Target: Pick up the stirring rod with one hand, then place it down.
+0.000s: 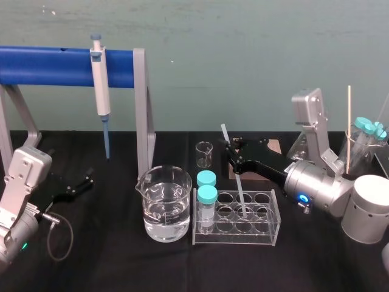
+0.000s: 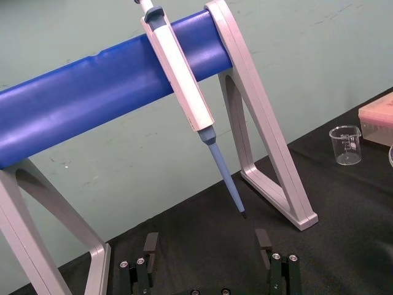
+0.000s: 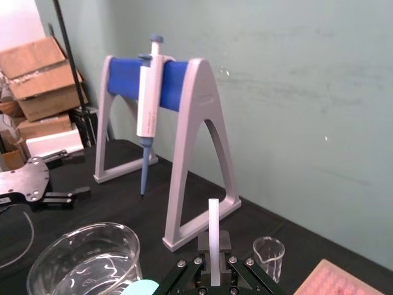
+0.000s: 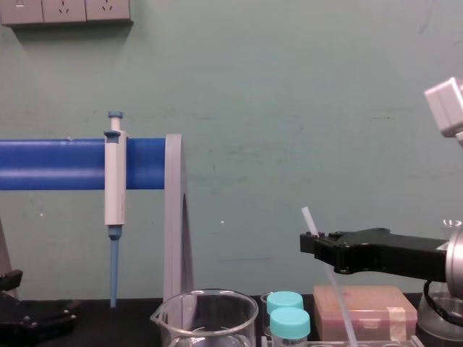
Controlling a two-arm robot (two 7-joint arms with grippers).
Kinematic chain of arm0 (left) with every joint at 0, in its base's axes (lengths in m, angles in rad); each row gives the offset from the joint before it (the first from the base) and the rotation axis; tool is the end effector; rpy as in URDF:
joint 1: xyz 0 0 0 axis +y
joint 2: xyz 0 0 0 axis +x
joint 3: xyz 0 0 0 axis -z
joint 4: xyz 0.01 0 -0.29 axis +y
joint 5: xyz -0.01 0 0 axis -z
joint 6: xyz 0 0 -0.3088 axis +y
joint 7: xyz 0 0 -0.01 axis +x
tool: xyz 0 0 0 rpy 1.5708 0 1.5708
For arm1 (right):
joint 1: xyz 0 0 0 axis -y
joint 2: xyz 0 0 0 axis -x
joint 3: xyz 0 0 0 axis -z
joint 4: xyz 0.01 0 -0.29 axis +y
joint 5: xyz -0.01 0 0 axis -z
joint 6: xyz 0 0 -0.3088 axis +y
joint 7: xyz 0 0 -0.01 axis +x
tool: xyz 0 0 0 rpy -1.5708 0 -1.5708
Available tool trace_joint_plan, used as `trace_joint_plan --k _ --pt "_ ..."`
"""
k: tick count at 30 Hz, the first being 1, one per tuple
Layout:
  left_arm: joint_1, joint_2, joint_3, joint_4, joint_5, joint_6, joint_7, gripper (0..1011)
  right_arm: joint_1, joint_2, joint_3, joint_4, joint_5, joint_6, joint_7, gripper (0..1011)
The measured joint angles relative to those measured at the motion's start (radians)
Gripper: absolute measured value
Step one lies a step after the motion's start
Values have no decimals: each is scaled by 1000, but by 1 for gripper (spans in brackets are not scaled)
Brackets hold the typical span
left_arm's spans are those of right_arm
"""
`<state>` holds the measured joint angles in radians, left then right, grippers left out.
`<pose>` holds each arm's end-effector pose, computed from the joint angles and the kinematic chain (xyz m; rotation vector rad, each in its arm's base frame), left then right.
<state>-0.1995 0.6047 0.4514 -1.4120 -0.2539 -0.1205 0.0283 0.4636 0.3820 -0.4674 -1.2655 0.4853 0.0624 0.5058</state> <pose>0.3581 0.0827 -0.3023 0.3045 -0.2850 1.2480 0.4358 -0.0174 -0.2513 -0.0777 0.0354 -0.7747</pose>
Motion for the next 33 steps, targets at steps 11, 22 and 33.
trace_joint_plan --k 11,22,33 --pt "0 0 0 0 0 0 0 1000 -87 11 51 -37 -3 -161 27 72" --pt "0 0 0 0 0 0 0 1000 -134 3 126 -128 86 -177 38 72" --pt "0 0 0 0 0 0 0 1000 -134 50 178 -261 93 -173 -1 72"
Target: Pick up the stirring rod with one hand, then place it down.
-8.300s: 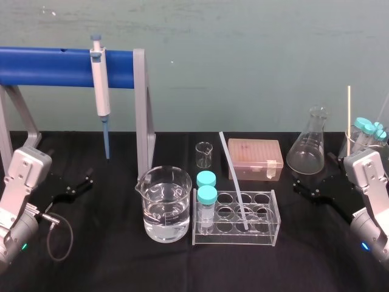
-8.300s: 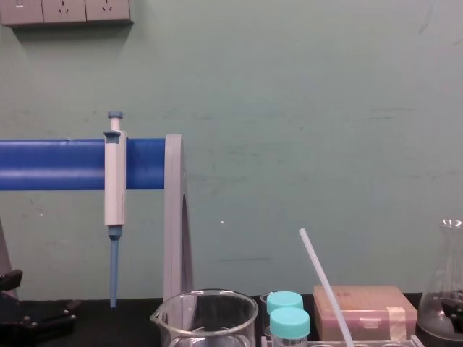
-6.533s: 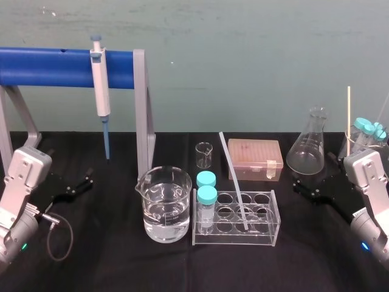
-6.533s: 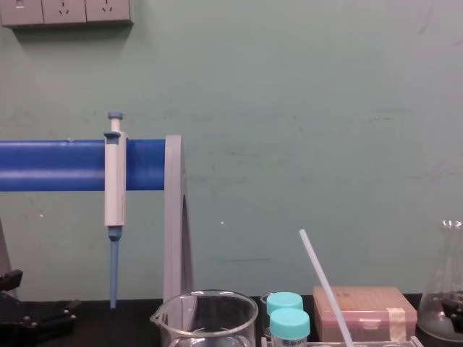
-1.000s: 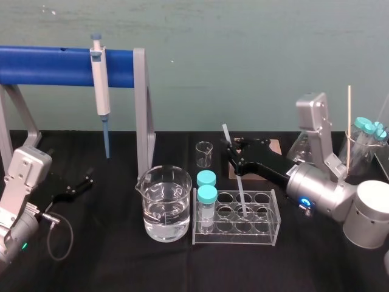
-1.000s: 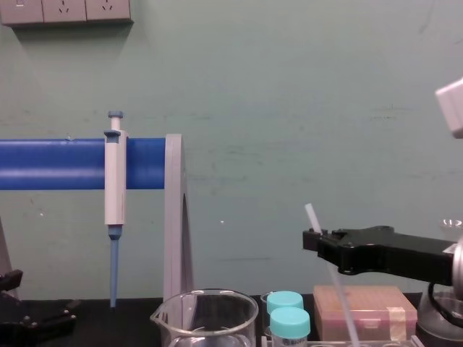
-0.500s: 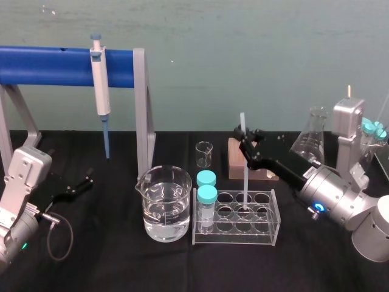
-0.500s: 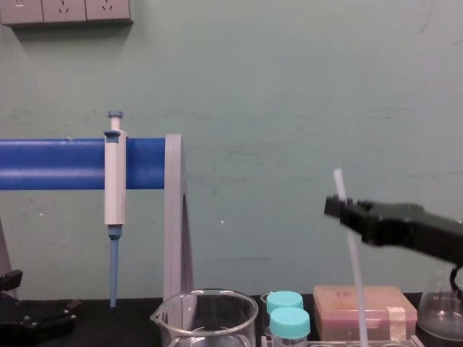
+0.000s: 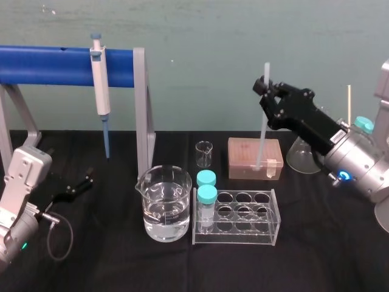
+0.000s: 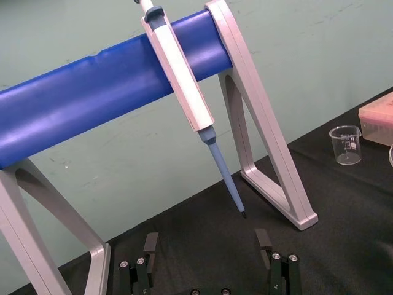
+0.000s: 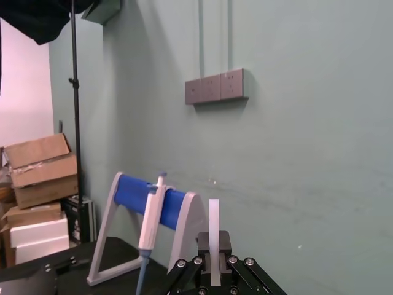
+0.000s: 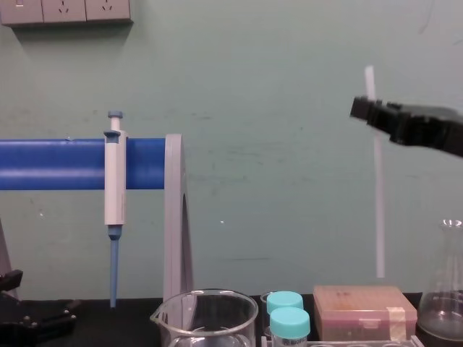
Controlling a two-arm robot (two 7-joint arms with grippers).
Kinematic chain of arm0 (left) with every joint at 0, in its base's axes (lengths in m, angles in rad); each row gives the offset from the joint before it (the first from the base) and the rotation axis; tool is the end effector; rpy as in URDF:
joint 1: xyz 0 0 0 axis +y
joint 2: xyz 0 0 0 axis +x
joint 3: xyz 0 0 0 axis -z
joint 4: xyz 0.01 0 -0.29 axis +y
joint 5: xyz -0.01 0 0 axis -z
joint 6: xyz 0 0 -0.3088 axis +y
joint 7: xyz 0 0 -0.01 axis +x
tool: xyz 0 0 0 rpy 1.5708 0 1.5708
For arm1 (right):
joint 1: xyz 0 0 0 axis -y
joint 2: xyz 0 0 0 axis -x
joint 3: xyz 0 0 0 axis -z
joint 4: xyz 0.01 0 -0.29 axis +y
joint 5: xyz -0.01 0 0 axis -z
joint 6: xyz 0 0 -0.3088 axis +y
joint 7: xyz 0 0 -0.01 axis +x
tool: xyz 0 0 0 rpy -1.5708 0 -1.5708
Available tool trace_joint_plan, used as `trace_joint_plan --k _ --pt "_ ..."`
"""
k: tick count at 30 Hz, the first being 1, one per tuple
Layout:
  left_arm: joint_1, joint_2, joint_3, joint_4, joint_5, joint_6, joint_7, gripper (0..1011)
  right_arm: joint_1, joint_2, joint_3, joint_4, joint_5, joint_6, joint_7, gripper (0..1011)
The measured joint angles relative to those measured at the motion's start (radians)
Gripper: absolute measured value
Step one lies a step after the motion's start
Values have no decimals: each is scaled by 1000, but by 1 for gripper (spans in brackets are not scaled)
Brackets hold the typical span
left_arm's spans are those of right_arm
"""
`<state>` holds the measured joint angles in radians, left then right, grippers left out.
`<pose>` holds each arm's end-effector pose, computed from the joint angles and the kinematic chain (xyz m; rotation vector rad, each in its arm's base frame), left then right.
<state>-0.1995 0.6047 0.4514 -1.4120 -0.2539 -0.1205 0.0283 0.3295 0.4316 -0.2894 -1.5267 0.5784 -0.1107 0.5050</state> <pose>0.3581 0.0827 -0.3023 0.3045 -0.2850 1.2480 0.4023 -0.0465 -0.2041 0.2351 -0.1698 -0.8122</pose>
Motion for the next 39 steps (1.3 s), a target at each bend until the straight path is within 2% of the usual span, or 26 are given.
trace_joint_plan --k 19,39 --pt "0 0 0 0 0 0 0 1000 13 6 30 18 -43 -10 -39 72" --pt "0 0 0 0 0 0 0 1000 18 -9 32 28 -52 -3 -38 72"
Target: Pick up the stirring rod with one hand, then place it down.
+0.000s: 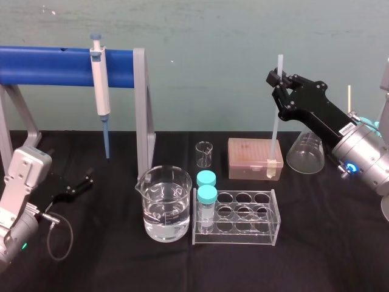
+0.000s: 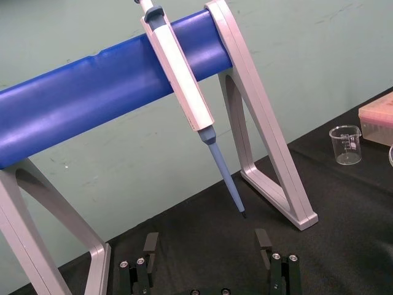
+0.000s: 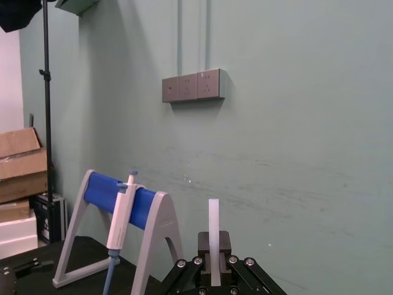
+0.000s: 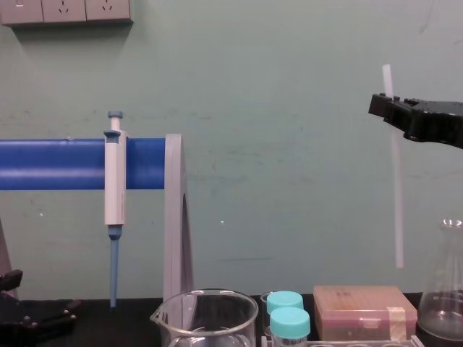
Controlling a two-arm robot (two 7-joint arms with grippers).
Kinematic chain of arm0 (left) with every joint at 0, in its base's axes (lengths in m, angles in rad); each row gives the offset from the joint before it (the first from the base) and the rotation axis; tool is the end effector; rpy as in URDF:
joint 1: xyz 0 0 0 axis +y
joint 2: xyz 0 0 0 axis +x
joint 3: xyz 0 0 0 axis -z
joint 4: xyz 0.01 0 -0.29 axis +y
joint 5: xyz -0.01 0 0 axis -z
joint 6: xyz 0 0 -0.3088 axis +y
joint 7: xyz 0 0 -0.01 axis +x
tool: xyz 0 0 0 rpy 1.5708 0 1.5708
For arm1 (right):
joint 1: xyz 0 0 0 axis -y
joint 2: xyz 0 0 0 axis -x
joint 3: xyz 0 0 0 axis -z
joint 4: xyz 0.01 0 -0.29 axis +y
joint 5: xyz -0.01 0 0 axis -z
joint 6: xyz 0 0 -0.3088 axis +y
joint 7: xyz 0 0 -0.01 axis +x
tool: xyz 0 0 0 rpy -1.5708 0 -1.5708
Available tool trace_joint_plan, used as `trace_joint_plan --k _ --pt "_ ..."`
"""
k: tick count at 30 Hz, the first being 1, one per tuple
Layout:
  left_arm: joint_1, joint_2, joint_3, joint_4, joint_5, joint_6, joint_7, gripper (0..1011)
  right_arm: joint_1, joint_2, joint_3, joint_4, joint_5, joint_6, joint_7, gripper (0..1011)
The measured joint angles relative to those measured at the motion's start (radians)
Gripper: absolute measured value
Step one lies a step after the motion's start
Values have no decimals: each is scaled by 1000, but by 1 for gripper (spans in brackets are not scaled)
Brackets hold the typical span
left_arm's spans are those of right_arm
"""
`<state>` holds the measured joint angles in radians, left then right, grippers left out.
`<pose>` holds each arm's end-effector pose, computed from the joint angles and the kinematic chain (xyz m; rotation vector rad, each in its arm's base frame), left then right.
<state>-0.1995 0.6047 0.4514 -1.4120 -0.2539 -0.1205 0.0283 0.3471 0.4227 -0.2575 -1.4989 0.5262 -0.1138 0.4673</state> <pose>0.3581 0.0827 -0.3023 0.3045 -0.2850 1.2480 0.4092 -0.0565 -0.2003 0.2121 -0.2062 -0.8895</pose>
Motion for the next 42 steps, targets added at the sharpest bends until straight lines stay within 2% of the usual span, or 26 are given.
trace_joint_plan --k 42 --pt "0 0 0 0 0 0 0 1000 -10 2 4 -6 2 10 1 72"
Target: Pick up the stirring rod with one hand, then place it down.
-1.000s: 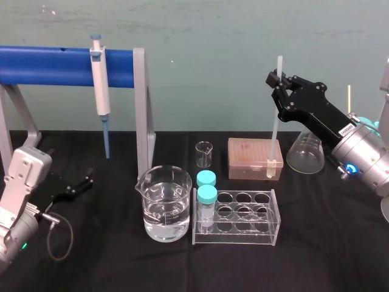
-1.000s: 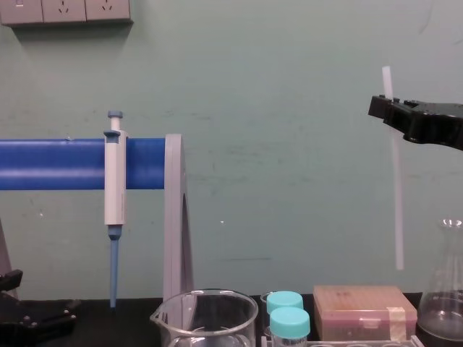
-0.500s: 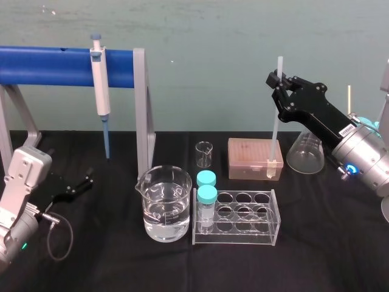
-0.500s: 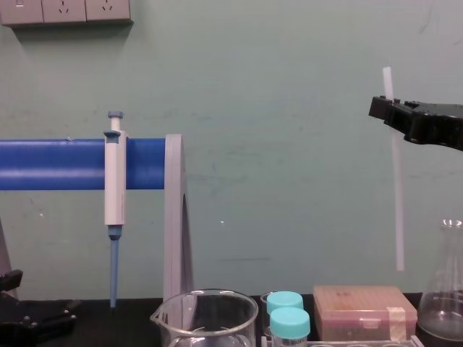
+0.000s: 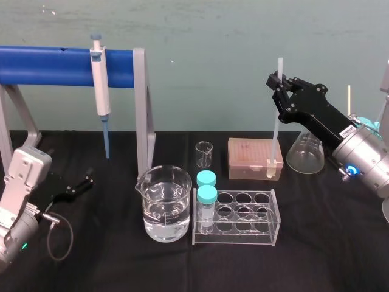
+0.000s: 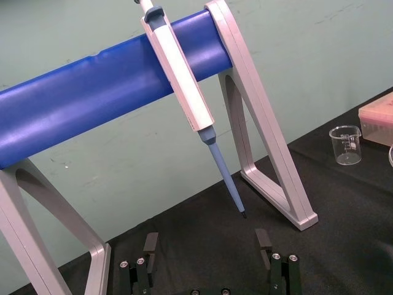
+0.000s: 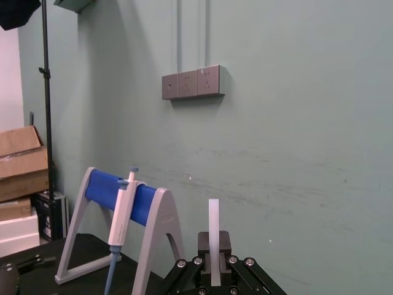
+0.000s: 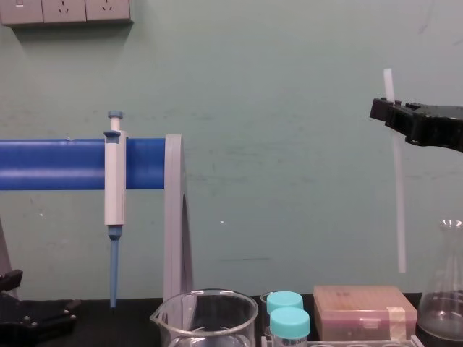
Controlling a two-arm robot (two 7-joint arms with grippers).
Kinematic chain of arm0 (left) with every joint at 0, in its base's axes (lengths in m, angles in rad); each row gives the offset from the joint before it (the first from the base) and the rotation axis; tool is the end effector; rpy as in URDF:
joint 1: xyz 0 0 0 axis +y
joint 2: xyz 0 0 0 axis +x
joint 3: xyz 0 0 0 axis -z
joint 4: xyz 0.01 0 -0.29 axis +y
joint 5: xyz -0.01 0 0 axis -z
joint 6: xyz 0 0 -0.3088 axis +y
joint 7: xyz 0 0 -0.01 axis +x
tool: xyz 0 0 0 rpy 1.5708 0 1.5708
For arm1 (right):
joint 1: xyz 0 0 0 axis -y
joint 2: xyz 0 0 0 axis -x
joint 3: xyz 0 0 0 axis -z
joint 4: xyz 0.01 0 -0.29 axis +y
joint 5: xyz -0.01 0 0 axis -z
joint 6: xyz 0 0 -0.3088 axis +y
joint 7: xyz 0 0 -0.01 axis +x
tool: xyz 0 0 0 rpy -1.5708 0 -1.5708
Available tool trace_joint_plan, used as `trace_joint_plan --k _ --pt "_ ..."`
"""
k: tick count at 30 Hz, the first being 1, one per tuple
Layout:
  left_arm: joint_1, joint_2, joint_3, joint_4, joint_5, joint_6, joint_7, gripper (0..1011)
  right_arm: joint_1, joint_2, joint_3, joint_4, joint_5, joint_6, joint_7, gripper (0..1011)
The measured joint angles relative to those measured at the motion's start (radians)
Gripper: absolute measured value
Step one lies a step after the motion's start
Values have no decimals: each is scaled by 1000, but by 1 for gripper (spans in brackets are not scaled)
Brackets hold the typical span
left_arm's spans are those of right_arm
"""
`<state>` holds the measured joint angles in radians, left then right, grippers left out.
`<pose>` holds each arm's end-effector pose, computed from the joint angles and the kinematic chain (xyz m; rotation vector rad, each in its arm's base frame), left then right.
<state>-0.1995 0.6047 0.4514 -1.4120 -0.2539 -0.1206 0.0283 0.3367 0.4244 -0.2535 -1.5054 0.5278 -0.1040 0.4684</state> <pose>0.3581 0.0827 -0.3023 0.3044 -0.2851 1.2479 0.4067 -0.0574 -0.2021 0.2059 -0.1944 -0.8899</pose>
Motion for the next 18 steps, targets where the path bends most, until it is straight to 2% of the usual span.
trace_joint_plan --k 18 --pt "0 0 0 0 0 0 0 1000 -2 -1 -1 0 -2 3 -4 72"
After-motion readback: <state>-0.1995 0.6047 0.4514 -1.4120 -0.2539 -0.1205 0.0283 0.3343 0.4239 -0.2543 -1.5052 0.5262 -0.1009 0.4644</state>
